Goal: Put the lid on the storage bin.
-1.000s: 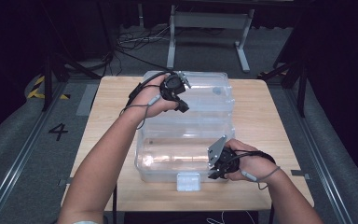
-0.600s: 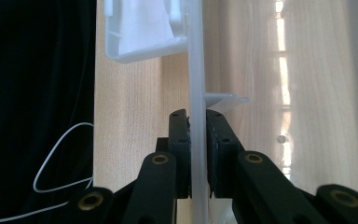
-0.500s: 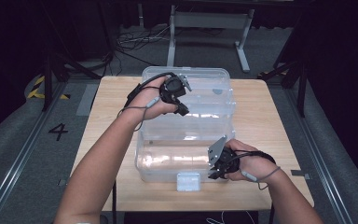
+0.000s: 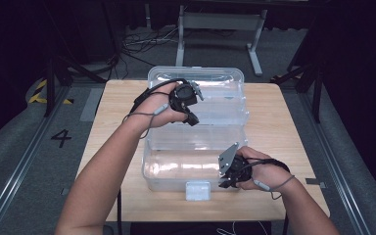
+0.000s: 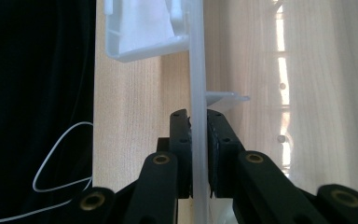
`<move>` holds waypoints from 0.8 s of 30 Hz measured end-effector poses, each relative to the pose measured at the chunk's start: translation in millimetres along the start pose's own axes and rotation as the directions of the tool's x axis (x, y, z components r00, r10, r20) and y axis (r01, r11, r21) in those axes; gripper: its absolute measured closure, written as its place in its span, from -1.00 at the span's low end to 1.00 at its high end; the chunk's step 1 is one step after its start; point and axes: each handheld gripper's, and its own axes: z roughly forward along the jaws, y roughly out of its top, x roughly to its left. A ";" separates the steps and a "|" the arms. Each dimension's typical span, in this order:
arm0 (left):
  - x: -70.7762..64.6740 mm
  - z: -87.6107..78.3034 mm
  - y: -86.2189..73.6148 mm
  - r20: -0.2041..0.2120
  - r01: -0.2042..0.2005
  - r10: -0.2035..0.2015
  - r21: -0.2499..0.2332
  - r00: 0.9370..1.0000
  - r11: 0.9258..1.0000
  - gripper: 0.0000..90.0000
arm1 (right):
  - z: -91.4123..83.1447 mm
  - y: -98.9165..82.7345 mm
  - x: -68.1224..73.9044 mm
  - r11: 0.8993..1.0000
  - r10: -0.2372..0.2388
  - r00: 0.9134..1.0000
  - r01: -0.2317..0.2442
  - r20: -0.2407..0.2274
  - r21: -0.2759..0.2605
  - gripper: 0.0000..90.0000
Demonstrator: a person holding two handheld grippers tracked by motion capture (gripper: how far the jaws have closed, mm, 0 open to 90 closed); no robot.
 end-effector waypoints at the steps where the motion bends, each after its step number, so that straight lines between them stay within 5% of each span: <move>1: -0.9 -0.4 0.2 -0.001 -0.002 0.002 0.004 1.000 1.000 0.91 | 0.3 -0.1 0.2 1.000 0.001 1.000 -0.001 0.004 -0.004 0.84; 24: -17.2 -1.2 -1.9 0.026 -0.038 0.037 0.030 0.999 0.999 0.93 | -0.4 -0.4 2.6 1.000 0.013 1.000 -0.013 0.007 0.004 0.84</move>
